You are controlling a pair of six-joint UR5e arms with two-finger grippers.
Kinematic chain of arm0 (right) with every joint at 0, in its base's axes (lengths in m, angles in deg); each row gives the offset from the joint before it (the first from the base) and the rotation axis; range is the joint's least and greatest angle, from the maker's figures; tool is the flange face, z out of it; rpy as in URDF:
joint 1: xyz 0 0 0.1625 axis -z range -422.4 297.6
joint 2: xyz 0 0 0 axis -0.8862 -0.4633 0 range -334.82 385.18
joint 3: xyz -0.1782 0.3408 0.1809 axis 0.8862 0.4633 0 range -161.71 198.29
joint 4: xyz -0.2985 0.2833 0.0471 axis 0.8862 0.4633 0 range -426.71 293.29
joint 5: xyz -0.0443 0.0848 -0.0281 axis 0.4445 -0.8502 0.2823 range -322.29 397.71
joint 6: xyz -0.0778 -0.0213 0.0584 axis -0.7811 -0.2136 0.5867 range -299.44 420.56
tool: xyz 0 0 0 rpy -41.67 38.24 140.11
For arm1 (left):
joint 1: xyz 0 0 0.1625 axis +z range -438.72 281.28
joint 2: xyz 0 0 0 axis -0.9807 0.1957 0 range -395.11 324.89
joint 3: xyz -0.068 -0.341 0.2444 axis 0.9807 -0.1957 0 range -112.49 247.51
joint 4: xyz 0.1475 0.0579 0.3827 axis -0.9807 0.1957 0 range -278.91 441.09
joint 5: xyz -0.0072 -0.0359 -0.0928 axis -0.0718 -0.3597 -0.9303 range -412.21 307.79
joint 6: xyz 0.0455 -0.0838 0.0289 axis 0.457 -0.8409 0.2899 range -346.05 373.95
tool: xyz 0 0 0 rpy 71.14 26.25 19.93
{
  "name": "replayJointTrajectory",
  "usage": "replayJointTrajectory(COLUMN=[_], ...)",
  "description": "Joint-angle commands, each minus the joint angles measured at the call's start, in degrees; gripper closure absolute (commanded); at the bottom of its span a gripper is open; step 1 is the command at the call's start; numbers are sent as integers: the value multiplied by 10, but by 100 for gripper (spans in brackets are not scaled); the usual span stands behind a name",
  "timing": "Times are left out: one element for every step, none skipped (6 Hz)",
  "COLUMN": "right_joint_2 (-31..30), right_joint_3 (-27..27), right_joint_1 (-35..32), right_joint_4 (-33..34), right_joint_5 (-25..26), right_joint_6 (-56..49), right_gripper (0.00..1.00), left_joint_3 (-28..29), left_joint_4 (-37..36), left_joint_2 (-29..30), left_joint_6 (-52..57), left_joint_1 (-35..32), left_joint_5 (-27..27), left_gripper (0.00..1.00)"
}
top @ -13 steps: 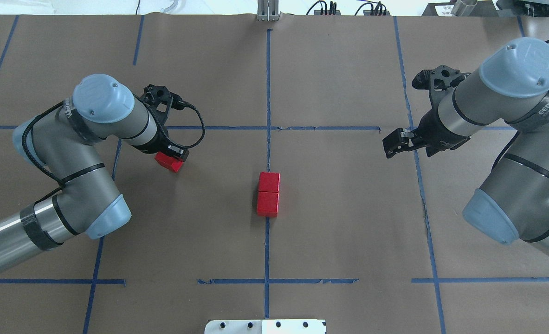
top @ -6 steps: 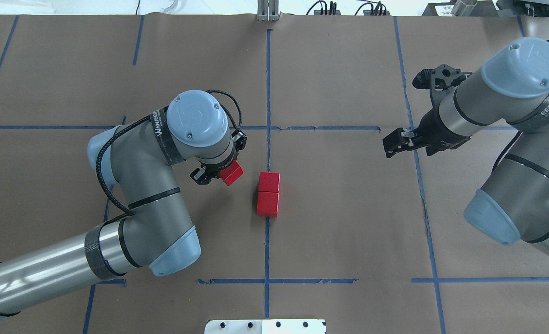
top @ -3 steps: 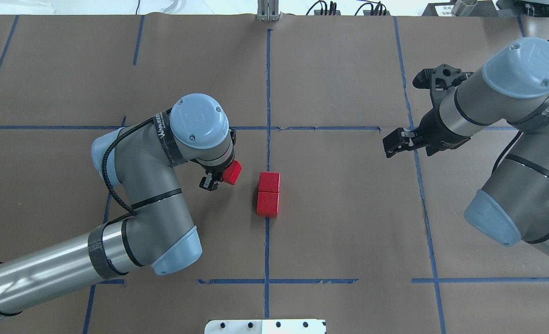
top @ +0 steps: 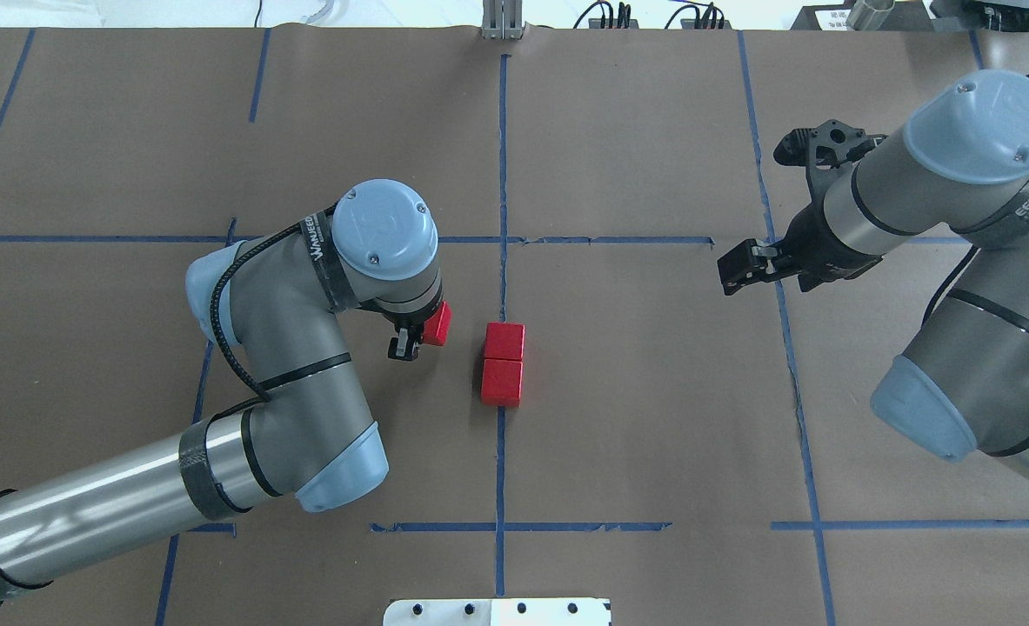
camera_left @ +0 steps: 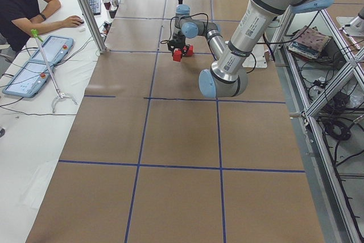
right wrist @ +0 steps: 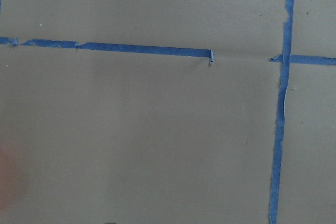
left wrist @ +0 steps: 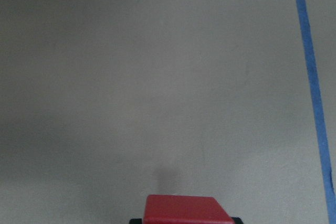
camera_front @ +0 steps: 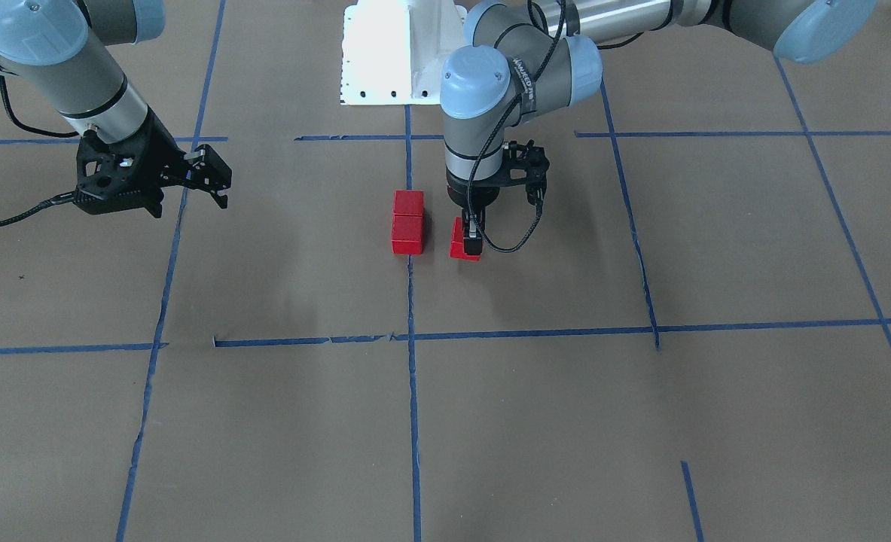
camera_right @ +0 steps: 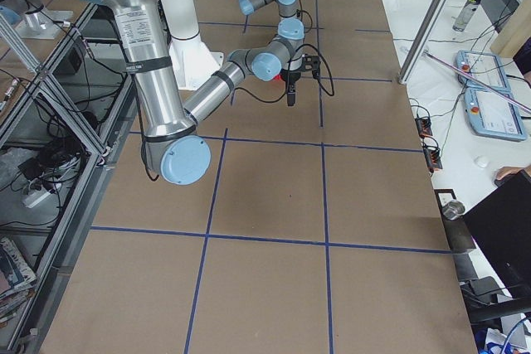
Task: Form red blocks into L shape at center
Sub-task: 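Carry the cube with the left gripper beside the pair's far cube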
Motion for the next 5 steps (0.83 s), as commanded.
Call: replayJointTrajectory(right_joint_2=[0,0,0,0,0], right_joint_3=[0,0,0,0,0], right_joint_1=[1,1,2,3,6], right_joint_4=[0,0,0,0,0], right_joint_5=[1,1,1,1,1], right_joint_6=[0,0,0,0,0], right_gripper=[0,0,0,0,0], left_joint_3=[14,49,55,55,54], left_joint_4=[-1,-4,-5,-10,-18], left_joint_2=[16,39,43,44,45], left_joint_6=[-24,-35,-38,-40,-40], left_joint_1=[4,5,8,13,13], left_joint_5=[-1,-1,-2,-2,-18], left_gripper=[97,97,97,97,97])
